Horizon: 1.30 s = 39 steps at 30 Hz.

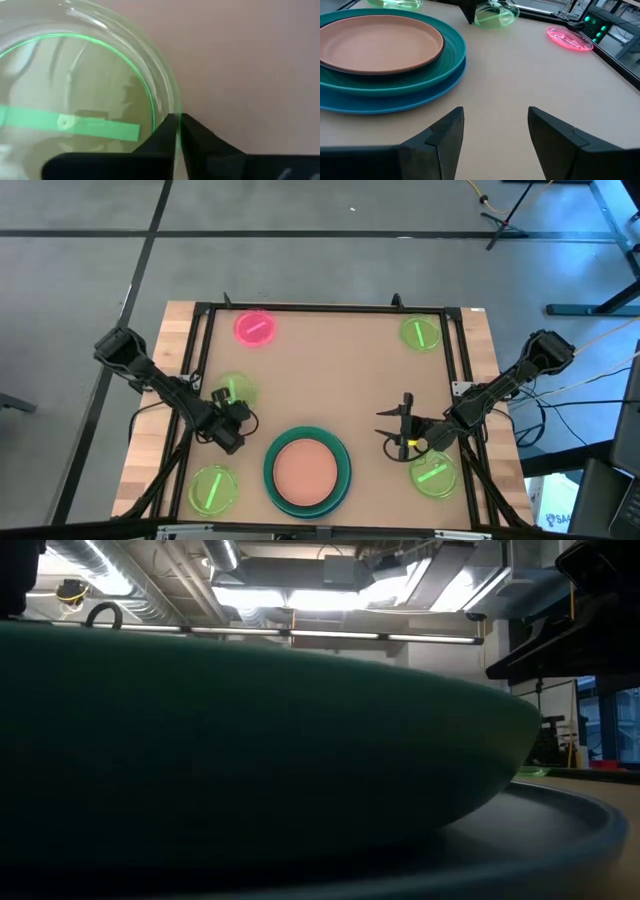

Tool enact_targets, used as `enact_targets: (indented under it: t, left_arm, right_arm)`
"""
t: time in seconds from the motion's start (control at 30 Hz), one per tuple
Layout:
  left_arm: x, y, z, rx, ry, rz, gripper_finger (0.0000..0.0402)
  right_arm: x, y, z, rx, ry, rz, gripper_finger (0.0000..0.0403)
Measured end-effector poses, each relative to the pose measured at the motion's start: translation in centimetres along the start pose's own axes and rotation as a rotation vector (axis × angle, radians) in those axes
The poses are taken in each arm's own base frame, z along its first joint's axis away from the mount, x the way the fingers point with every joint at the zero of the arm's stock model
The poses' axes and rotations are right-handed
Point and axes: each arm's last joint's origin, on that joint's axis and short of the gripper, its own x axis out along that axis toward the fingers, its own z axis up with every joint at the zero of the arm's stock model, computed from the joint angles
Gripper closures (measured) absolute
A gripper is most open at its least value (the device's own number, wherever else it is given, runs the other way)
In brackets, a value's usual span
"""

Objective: Stack plastic plates
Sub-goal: Stack the light green plate on top of the orange plate, then stack the light pink plate on top of the light green plate

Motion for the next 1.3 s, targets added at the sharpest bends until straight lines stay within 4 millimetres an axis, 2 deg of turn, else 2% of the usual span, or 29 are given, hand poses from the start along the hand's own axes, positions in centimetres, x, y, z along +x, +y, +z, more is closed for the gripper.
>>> enact_targets:
  t: [0.1,0.3,0.4,0.57,0.67,0.8,0.97,1.1,1.2,1.3]
  left_arm:
    - [-0.8,-0.2,0.7,0.026,-0.017,0.026,0.0395]
    - [-5.5,-2.3,4.7,0.022,-0.164,-0.075,0.0399]
    - [-8.2,-3.8,6.7,0.011,-0.293,-0.196,0.04]
    - [-10.7,-7.5,8.9,0.076,-0.485,-0.384,0.04]
    - [-11.0,-10.5,9.7,0.168,-0.536,-0.439,0.0401]
    - [-10.4,-14.2,10.3,0.264,-0.531,-0.437,0.0401]
    - [-9.6,-17.4,10.7,0.324,-0.495,-0.463,0.0401]
    - [-8.9,-18.4,10.7,0.318,-0.453,-0.483,0.0387]
    - [-8.9,-18.2,11.1,0.301,-0.443,-0.491,0.0354]
    - [-9.3,-17.1,11.4,0.303,-0.408,-0.487,0.0322]
  right_arm:
    - [0.0,0.0,0.0,0.0,0.0,0.0,0.0189]
    - [0.0,0.1,0.4,0.038,-0.036,0.007,0.0189]
    - [-0.1,0.3,0.9,0.103,-0.069,0.054,0.0189]
    - [0.0,1.2,2.1,0.233,-0.061,0.244,0.0189]
    - [-0.2,2.7,2.8,0.253,-0.054,0.315,0.0189]
    - [-0.3,5.1,3.3,0.213,-0.042,0.328,0.0189]
    - [-0.1,7.2,3.8,0.183,-0.024,0.303,0.0189]
    - [0.0,8.1,4.1,0.203,-0.02,0.322,0.0189]
    - [-0.3,8.6,4.1,0.199,-0.02,0.335,0.0189]
    - [-0.6,8.8,4.1,0.197,-0.027,0.332,0.0189]
